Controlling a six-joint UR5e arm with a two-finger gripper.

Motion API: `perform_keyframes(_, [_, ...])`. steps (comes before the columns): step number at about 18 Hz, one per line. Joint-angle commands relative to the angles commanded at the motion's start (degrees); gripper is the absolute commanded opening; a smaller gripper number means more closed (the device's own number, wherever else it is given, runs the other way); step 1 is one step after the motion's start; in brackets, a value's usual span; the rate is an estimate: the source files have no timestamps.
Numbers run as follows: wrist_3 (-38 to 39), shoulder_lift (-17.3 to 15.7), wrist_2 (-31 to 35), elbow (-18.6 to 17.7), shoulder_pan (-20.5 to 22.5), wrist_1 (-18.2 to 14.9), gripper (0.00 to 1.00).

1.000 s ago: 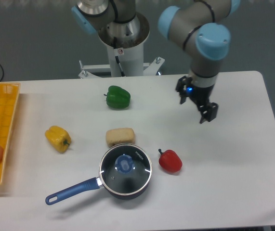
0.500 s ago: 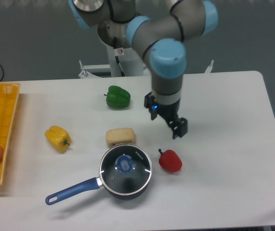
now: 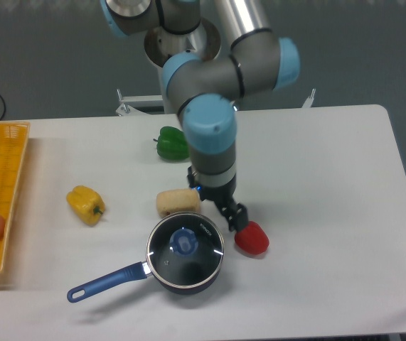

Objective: Open the lid
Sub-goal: 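Move the gripper over the saucepan and lower it to the blue lid knob, then close the gripper on the blue knob of the glass lid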

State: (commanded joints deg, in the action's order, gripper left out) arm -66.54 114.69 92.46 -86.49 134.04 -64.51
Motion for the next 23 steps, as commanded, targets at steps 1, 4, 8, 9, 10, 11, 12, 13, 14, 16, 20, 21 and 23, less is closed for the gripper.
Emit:
perform_keyframes(1, [0.36,0.09,0.0,0.0,-0.44,0.0,1.0])
perform_keyframes(4, [0.53,0.44,-0.18,0.18,-1.06,0.09,1.0])
perform_keyframes(8, [1.76,2.02,-0.18,0.96,-1.59,0.35,1.0])
perform_keyframes(9, [2.46,2.72,-0.09,1.75,-2.29,0.26,1.0])
perform_keyframes(10, [2.9,3.25,-0.09,2.28,-2.47,0.26,1.0])
perform_keyframes(11, [3.0,3.52,-0.09,2.55,-2.56,0.35,1.0])
perform_keyframes(12, [3.08,3.87,-0.09,2.9,-2.64,0.26,1.0])
perform_keyframes(13, [3.08,3.96,-0.09,3.08,-2.82,0.26,1.0])
perform_keyframes(14, [3.08,3.96,-0.09,3.08,-2.82,0.26,1.0])
perform_keyframes(16, [3.08,3.96,-0.09,3.08,-2.82,0.26,1.0])
perform_keyframes(20, [3.17,4.57,1.05,3.08,-2.99,0.35,1.0])
perform_keyframes(21, [3.17,4.75,1.23,3.08,-3.17,0.35,1.0])
perform_keyframes(23, [3.61,5.02,1.23,3.08,-3.26,0.79,1.0])
